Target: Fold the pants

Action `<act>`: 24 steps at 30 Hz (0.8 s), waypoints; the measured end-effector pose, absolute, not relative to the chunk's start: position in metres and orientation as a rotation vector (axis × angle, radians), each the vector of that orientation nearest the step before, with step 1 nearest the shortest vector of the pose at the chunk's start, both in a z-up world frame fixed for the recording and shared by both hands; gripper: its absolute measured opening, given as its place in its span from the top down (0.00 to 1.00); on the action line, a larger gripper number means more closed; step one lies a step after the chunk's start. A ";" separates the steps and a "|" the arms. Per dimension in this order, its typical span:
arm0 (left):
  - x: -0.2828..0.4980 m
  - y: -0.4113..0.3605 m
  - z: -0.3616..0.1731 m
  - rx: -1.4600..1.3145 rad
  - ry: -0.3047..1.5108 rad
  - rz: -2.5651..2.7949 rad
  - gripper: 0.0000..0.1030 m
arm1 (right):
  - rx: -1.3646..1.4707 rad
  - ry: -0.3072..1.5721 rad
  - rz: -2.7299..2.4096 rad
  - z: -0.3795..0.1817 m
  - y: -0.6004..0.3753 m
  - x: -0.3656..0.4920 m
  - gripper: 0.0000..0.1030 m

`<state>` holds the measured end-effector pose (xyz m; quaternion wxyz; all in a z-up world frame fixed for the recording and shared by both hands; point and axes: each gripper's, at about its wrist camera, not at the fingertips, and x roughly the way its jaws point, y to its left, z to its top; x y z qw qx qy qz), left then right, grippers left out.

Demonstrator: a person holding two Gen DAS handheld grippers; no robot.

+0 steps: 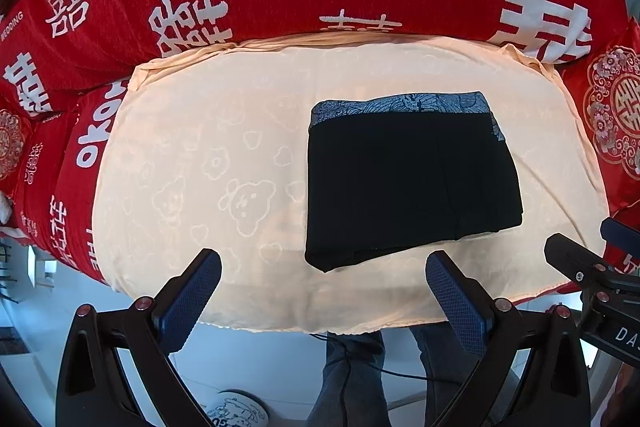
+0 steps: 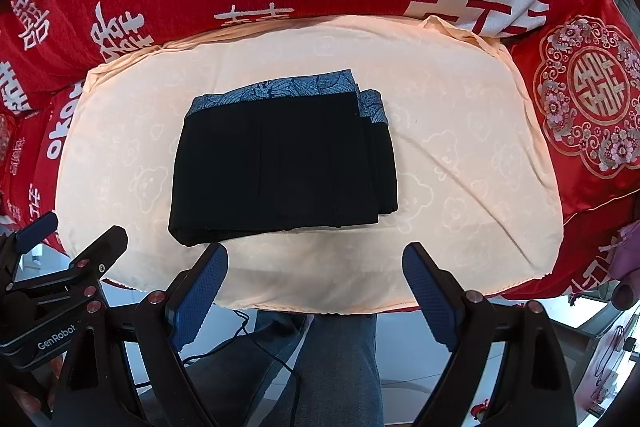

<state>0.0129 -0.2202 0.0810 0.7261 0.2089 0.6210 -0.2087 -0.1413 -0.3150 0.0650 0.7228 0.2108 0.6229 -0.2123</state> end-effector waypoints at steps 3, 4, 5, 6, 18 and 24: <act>0.014 -0.219 0.082 0.460 1.366 -0.461 0.00 | 0.460 1.374 -0.473 0.066 -0.315 -0.140 0.12; 0.014 -0.219 0.082 0.461 1.366 -0.462 0.00 | 0.458 1.374 -0.474 0.066 -0.315 -0.140 0.12; 0.014 -0.219 0.082 0.460 1.367 -0.463 0.00 | 0.455 1.374 -0.475 0.066 -0.315 -0.140 0.12; 0.014 -0.219 0.082 0.462 1.365 -0.462 0.00 | 0.452 1.374 -0.476 0.066 -0.315 -0.140 0.12; 0.015 -0.221 0.082 0.489 1.348 -0.474 0.00 | 0.444 1.379 -0.483 0.066 -0.313 -0.138 0.12; 0.014 -0.222 0.082 0.488 1.349 -0.474 0.00 | 0.439 1.379 -0.485 0.066 -0.313 -0.137 0.12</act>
